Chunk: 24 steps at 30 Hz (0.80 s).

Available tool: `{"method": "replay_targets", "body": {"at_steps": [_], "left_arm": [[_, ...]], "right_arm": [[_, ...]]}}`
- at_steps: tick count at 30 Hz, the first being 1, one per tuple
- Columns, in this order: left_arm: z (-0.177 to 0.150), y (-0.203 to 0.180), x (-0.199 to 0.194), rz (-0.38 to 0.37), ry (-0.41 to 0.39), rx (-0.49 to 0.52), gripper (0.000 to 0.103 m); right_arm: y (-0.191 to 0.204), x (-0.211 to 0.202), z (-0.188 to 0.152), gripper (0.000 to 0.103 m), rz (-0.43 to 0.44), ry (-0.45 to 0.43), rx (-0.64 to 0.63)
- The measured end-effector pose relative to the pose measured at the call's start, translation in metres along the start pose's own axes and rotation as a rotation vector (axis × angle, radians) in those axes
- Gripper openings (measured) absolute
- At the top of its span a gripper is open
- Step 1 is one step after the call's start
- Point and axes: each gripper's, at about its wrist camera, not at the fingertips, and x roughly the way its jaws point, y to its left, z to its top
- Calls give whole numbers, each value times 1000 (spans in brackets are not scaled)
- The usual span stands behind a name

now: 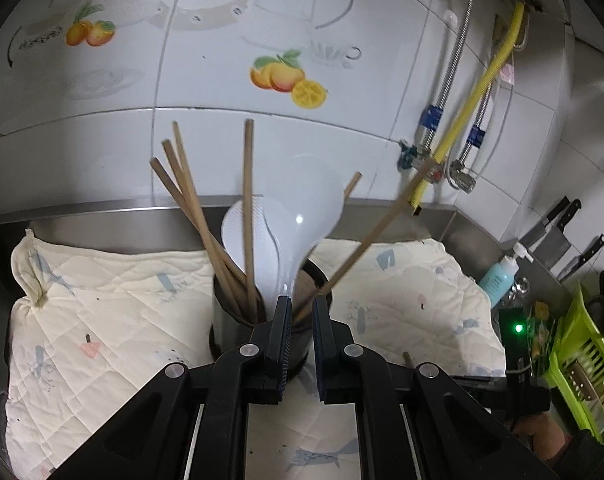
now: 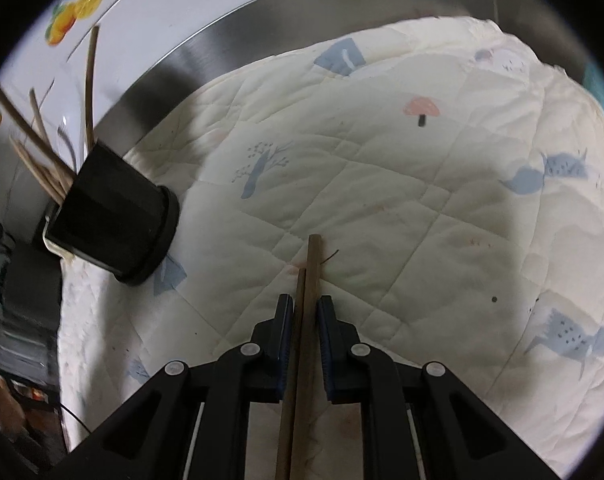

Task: Organize utensils
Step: 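Close the right tool on the wooden chopstick lying on the cloth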

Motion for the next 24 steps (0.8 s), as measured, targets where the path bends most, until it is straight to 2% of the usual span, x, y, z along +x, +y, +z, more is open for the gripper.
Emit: {"method": "replay_targets", "body": {"at_steps": [18, 24], "left_arm": [[-17, -13, 11, -26, 52, 1, 12], [-17, -12, 12, -23, 58, -3, 12]], "right_arm": [[0, -5, -2, 14, -37, -19, -29], [7, 7, 2, 14, -86, -15, -73]]}}
